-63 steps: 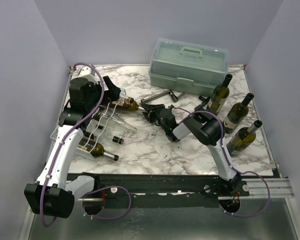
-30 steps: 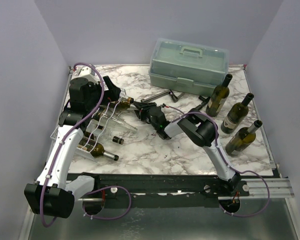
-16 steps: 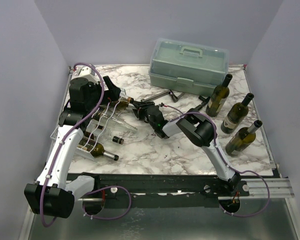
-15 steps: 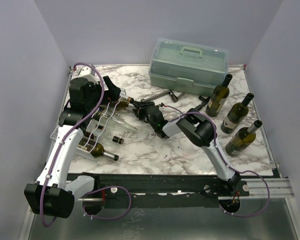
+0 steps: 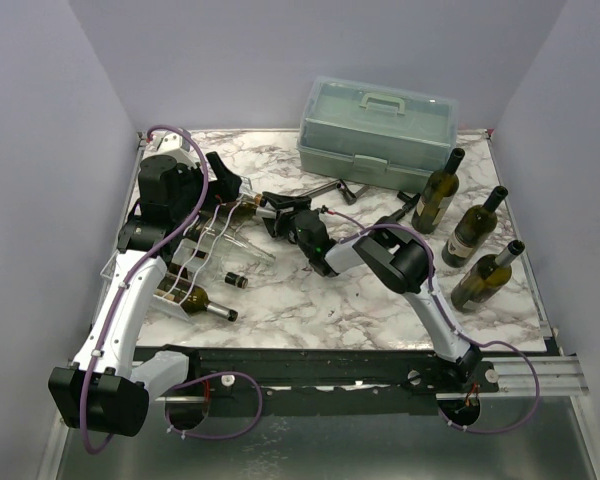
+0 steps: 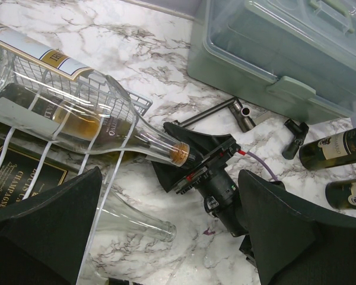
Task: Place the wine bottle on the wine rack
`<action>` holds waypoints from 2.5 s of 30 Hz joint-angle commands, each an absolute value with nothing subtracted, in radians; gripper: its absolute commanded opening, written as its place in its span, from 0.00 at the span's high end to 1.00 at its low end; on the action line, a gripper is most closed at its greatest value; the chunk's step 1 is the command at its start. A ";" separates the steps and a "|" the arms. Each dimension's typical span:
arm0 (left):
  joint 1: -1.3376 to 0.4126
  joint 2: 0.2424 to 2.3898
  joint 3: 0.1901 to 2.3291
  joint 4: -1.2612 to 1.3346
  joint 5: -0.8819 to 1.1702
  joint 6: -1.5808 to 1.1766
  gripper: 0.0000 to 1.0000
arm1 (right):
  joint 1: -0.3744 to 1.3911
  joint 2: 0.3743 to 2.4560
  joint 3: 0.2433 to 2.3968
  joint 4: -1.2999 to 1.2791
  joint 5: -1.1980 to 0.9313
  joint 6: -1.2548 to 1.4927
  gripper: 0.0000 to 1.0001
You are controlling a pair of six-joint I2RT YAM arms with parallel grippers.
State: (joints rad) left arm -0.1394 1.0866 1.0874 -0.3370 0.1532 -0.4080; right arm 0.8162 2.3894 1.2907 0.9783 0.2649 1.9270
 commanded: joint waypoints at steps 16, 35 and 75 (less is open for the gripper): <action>-0.142 1.065 1.085 -0.316 0.171 -0.417 0.01 | 0.825 2.256 1.251 0.502 0.190 2.027 0.13; -0.147 1.066 1.085 -0.316 0.171 -0.418 0.01 | 0.802 2.197 1.329 0.104 0.165 1.857 0.00; -0.163 1.098 1.083 -0.316 0.176 -0.416 0.01 | 0.770 1.263 1.138 -0.122 0.435 0.307 0.00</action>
